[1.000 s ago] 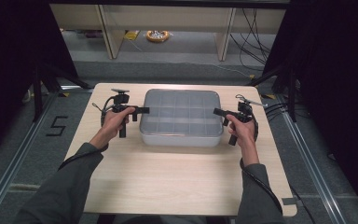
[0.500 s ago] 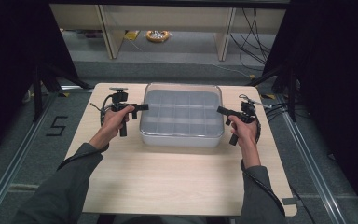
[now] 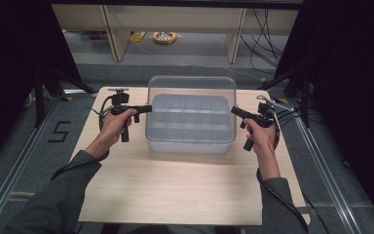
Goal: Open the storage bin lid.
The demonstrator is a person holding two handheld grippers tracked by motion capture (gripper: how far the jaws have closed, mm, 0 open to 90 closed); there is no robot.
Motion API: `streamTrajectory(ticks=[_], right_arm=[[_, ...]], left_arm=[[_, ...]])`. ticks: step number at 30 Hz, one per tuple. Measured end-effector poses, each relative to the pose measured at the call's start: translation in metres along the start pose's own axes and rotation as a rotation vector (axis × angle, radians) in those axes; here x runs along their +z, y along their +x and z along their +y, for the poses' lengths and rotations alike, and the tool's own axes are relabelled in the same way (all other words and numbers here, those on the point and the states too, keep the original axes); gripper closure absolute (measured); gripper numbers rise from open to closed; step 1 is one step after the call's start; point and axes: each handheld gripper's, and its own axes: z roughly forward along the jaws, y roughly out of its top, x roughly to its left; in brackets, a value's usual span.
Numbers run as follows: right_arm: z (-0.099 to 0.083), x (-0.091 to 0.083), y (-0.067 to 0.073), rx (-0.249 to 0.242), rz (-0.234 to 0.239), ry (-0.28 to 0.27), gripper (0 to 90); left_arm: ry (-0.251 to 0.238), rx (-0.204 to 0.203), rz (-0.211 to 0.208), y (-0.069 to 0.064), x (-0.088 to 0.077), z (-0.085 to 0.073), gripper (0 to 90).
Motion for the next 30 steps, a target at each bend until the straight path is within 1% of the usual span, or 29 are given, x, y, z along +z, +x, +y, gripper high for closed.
streamTrajectory(ticks=[1,2,4,5,6,7,9,10,11,12,13,14,15,16,17,18,22,24,27,28,30], right_arm=[[0.000,-0.002,0.002,-0.006,-0.006,0.007,71.0],[0.000,-0.005,0.003,-0.010,0.004,0.002,71.0],[-0.001,-0.009,0.007,-0.003,0.013,0.005,71.0],[-0.001,-0.011,0.007,-0.035,0.005,-0.003,71.1],[-0.003,-0.014,0.010,-0.022,0.013,-0.003,71.2],[-0.004,-0.016,0.011,-0.033,0.016,-0.006,71.4],[-0.006,-0.021,0.015,-0.015,0.027,-0.006,71.8],[-0.006,-0.023,0.015,-0.035,0.032,-0.009,71.9],[-0.007,-0.025,0.018,-0.012,0.035,-0.006,71.9],[-0.008,-0.027,0.019,-0.023,0.035,-0.009,71.9],[-0.009,-0.029,0.020,-0.022,0.040,-0.007,71.9],[-0.010,-0.031,0.023,-0.012,0.043,-0.009,71.9],[-0.011,-0.032,0.022,-0.049,0.044,-0.018,71.9],[-0.012,-0.035,0.024,-0.039,0.047,-0.016,71.9],[-0.013,-0.036,0.024,-0.051,0.054,-0.023,71.9],[-0.014,-0.039,0.025,-0.051,0.055,-0.019,71.9],[-0.022,-0.048,0.029,-0.054,0.063,-0.004,71.9],[-0.027,-0.053,0.032,-0.060,0.071,0.006,72.0],[-0.035,-0.059,0.036,-0.067,0.072,0.020,72.0],[-0.038,-0.061,0.038,-0.069,0.066,0.027,72.0],[-0.044,-0.064,0.041,-0.071,0.077,0.021,72.6]], left_arm=[[-0.003,0.003,-0.003,-0.001,-0.002,0.000,65.2],[-0.002,0.008,-0.006,-0.002,-0.004,0.000,65.5],[-0.003,0.024,-0.009,-0.005,-0.010,0.001,65.3],[-0.002,0.029,-0.013,-0.006,-0.013,0.001,65.4],[-0.004,0.025,-0.016,-0.007,-0.016,0.000,65.4],[-0.005,0.025,-0.020,-0.008,-0.019,0.000,65.3],[-0.007,0.025,-0.031,-0.009,-0.025,0.000,65.6],[-0.009,0.025,-0.030,-0.010,-0.028,0.000,65.8],[-0.011,0.030,-0.030,-0.012,-0.030,0.000,65.9],[-0.008,0.038,-0.029,-0.013,-0.033,-0.001,66.1],[-0.010,0.042,-0.028,-0.014,-0.036,-0.002,66.1],[-0.009,0.047,-0.028,-0.016,-0.039,-0.003,66.1],[-0.007,0.051,-0.032,-0.017,-0.041,-0.005,66.2],[-0.004,0.053,-0.037,-0.017,-0.044,-0.007,66.5],[-0.005,0.048,-0.045,-0.018,-0.047,-0.009,66.8],[-0.006,0.044,-0.051,-0.019,-0.050,-0.011,67.0],[-0.007,0.065,-0.059,-0.022,-0.061,-0.019,67.3],[-0.009,0.059,-0.069,-0.021,-0.066,-0.023,67.7],[-0.004,0.065,-0.071,-0.020,-0.074,-0.032,67.8],[-0.003,0.070,-0.070,-0.020,-0.076,-0.035,67.8],[0.001,0.071,-0.065,-0.019,-0.081,-0.042,67.6]])
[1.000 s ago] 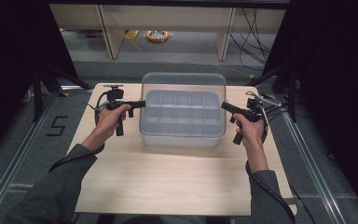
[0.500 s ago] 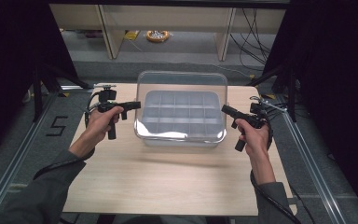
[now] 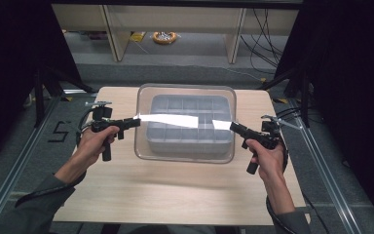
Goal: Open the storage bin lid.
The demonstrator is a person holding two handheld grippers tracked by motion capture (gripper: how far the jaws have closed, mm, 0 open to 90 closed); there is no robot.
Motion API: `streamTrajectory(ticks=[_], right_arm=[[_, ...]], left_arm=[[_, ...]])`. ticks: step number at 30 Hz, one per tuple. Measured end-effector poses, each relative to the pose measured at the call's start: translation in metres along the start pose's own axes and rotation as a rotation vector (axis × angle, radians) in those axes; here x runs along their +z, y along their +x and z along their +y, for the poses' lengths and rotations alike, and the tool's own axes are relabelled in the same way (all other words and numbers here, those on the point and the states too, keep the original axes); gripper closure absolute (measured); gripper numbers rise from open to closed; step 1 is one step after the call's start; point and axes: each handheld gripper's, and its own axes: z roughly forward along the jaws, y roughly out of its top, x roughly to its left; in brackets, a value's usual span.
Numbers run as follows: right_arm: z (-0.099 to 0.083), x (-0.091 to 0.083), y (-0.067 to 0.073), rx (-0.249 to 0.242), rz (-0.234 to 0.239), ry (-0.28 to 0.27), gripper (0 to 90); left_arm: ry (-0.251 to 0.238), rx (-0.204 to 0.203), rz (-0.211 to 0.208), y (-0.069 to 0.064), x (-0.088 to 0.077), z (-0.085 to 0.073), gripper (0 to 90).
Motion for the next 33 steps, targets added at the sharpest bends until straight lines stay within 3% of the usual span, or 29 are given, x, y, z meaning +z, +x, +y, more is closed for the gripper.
streamTrajectory(ticks=[7,12,14,15,20,24,33], right_arm=[[-0.019,-0.010,0.008,0.006,0.033,0.008,74.2],[-0.034,-0.017,0.009,0.010,0.017,0.022,74.5],[-0.040,-0.019,0.008,0.012,0.034,0.020,74.6],[-0.043,-0.021,0.009,0.007,0.019,0.029,74.6],[-0.060,-0.027,0.011,0.003,0.027,0.046,75.0],[-0.073,-0.030,0.008,0.012,0.026,0.066,75.0],[-0.098,-0.032,0.005,0.018,0.046,0.105,74.9]], left_arm=[[0.024,-0.024,-0.005,0.003,-0.012,-0.028,67.6],[0.050,-0.037,-0.021,0.003,-0.016,-0.049,67.6],[0.064,-0.027,-0.018,0.002,-0.017,-0.058,67.3],[0.070,-0.020,-0.013,0.002,-0.017,-0.063,67.2],[0.109,-0.047,-0.016,0.005,-0.019,-0.084,67.4],[0.121,-0.051,-0.034,0.007,-0.025,-0.096,67.5],[0.127,-0.062,-0.022,0.009,-0.033,-0.115,67.6]])
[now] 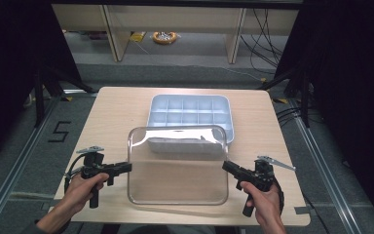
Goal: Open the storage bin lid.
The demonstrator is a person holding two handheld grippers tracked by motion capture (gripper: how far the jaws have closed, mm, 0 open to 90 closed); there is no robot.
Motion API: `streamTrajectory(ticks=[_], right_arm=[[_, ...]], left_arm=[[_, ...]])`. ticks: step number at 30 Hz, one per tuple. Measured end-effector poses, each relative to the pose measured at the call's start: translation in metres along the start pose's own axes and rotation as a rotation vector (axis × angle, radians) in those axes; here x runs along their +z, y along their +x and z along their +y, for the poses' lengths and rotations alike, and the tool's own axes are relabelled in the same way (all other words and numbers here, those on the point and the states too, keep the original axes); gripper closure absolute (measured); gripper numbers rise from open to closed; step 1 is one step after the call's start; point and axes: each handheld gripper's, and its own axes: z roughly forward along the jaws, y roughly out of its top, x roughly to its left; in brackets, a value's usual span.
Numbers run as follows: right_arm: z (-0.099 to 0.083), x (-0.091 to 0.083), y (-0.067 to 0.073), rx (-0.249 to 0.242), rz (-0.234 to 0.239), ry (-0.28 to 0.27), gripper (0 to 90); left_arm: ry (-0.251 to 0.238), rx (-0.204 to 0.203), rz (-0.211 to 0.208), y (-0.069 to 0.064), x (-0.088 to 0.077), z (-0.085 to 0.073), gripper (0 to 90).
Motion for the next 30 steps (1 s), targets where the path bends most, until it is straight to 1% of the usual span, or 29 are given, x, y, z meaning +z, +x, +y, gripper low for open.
streamTrajectory(ticks=[1,2,4,5,6,7,8,9,11,12,15,16,17,19,20,21,22,23,24,25,26,27,28,29,30], right_arm=[[-0.002,0.000,0.000,0.005,-0.005,0.002,74.9],[-0.003,0.000,0.001,0.009,-0.017,0.008,74.8],[-0.006,0.000,0.000,0.008,-0.015,0.013,74.8],[-0.008,0.000,-0.002,0.001,0.006,0.005,74.8],[-0.010,0.001,-0.002,0.009,0.000,0.003,74.8],[-0.012,0.001,-0.003,0.011,-0.005,0.011,74.8],[-0.014,0.002,-0.003,0.013,-0.021,0.026,74.7],[-0.017,0.002,-0.004,0.024,-0.003,0.024,74.5],[-0.020,0.002,-0.005,0.027,-0.036,0.038,74.4],[-0.022,0.003,-0.006,0.040,-0.014,0.038,74.3],[-0.027,0.004,-0.008,0.039,-0.016,0.042,74.3],[-0.028,0.003,-0.007,0.040,-0.030,0.053,74.3],[-0.030,0.003,-0.008,0.041,-0.018,0.049,74.3],[-0.032,0.004,-0.009,0.052,-0.017,0.045,74.2],[-0.033,0.004,-0.010,0.049,-0.019,0.047,74.1],[-0.034,0.004,-0.010,0.060,-0.020,0.054,74.1],[-0.035,0.004,-0.011,0.061,-0.012,0.050,74.1],[-0.037,0.005,-0.011,0.071,-0.017,0.050,73.9],[-0.039,0.005,-0.013,0.056,-0.016,0.050,73.9],[-0.040,0.004,-0.011,0.088,-0.012,0.056,73.9],[-0.041,0.004,-0.012,0.068,-0.012,0.056,73.9],[-0.042,0.005,-0.012,0.069,-0.022,0.047,73.9],[-0.043,0.004,-0.011,0.095,-0.029,0.065,73.9],[-0.044,0.004,-0.013,0.069,-0.018,0.049,73.8],[-0.044,0.004,-0.013,0.068,-0.018,0.053,73.8]], left_arm=[[0.006,0.006,0.002,0.000,-0.001,-0.002,67.6],[0.005,0.002,0.008,-0.001,-0.001,-0.004,67.5],[0.005,0.001,0.012,-0.001,-0.002,-0.009,67.5],[0.014,-0.001,0.002,0.000,-0.002,-0.011,67.5],[0.020,0.004,0.001,0.001,-0.002,-0.012,67.5],[0.015,-0.007,0.002,0.001,-0.002,-0.014,67.5],[0.017,-0.005,0.008,0.001,-0.003,-0.015,67.5],[0.018,0.001,0.008,0.002,-0.003,-0.017,67.4],[0.018,-0.006,0.008,0.002,-0.003,-0.019,67.4],[0.025,-0.002,0.010,0.002,-0.003,-0.020,67.3],[0.030,-0.004,0.012,0.003,-0.002,-0.023,66.9],[0.029,-0.002,0.014,0.003,-0.002,-0.024,66.8],[0.030,-0.005,0.014,0.003,-0.001,-0.025,66.8],[0.033,-0.008,0.011,0.004,-0.001,-0.026,66.6],[0.034,-0.007,0.015,0.004,-0.001,-0.027,66.6],[0.031,-0.006,0.022,0.003,-0.001,-0.027,66.4],[0.019,-0.009,0.024,0.003,-0.001,-0.028,66.3],[0.042,0.003,0.016,0.004,-0.003,-0.028,66.3],[0.028,-0.007,0.017,0.003,-0.002,-0.029,66.2],[0.028,-0.004,0.016,0.003,-0.003,-0.030,66.2],[0.028,-0.005,0.015,0.003,-0.003,-0.031,66.2],[0.028,-0.004,0.015,0.003,-0.003,-0.031,66.2],[0.032,-0.003,0.016,0.003,-0.004,-0.032,66.2],[0.028,-0.005,0.016,0.002,-0.004,-0.032,66.2],[0.027,-0.003,0.015,0.001,-0.004,-0.033,66.3]])
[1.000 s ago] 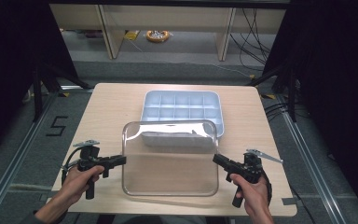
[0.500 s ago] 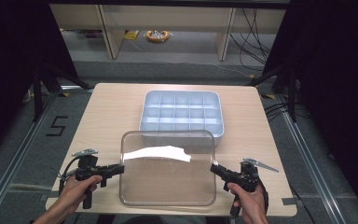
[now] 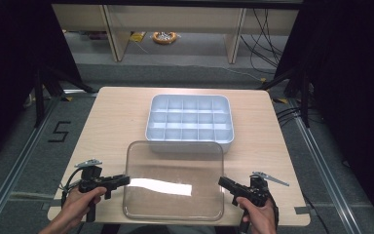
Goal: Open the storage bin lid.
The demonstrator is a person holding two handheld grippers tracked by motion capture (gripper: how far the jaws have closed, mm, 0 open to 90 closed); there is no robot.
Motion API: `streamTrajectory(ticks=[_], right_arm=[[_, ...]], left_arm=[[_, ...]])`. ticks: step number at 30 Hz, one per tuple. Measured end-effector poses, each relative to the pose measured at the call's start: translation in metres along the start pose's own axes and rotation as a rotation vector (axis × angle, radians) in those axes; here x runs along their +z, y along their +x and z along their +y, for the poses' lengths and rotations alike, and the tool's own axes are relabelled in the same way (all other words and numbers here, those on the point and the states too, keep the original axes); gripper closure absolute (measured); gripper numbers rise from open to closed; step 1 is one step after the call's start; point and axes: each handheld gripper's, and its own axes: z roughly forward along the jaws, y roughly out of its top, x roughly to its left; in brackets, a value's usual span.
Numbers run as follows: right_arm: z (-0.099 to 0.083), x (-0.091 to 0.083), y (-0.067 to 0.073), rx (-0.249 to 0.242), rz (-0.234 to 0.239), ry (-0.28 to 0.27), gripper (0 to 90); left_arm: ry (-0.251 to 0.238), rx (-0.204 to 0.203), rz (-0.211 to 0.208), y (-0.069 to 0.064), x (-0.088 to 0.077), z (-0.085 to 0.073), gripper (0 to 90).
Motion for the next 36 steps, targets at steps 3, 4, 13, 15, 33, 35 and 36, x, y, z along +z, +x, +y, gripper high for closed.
streamTrajectory(ticks=[3,4,13,15,33,35,36], right_arm=[[-0.001,-0.003,0.002,0.003,-0.010,0.006,73.7],[-0.001,-0.003,0.001,0.000,-0.004,0.004,73.6],[-0.005,-0.007,0.005,0.006,0.011,0.001,73.6],[-0.005,-0.007,0.005,0.012,0.007,0.003,73.5],[-0.016,-0.001,-0.003,0.115,-0.016,0.064,71.5],[-0.016,0.003,-0.011,0.069,-0.011,0.047,71.3],[-0.016,0.004,-0.008,0.122,-0.020,0.055,71.1]], left_arm=[[-0.006,0.007,0.001,-0.002,-0.001,-0.001,66.5],[-0.003,0.009,-0.002,-0.003,-0.002,-0.001,66.7],[-0.002,-0.006,-0.009,-0.004,-0.006,-0.004,67.0],[-0.007,-0.006,-0.003,-0.005,-0.006,-0.005,67.0],[0.050,-0.039,-0.020,0.002,0.004,-0.010,65.9],[0.074,-0.029,-0.018,0.005,0.005,-0.010,65.5],[0.054,-0.055,-0.018,0.004,0.008,-0.010,65.2]])
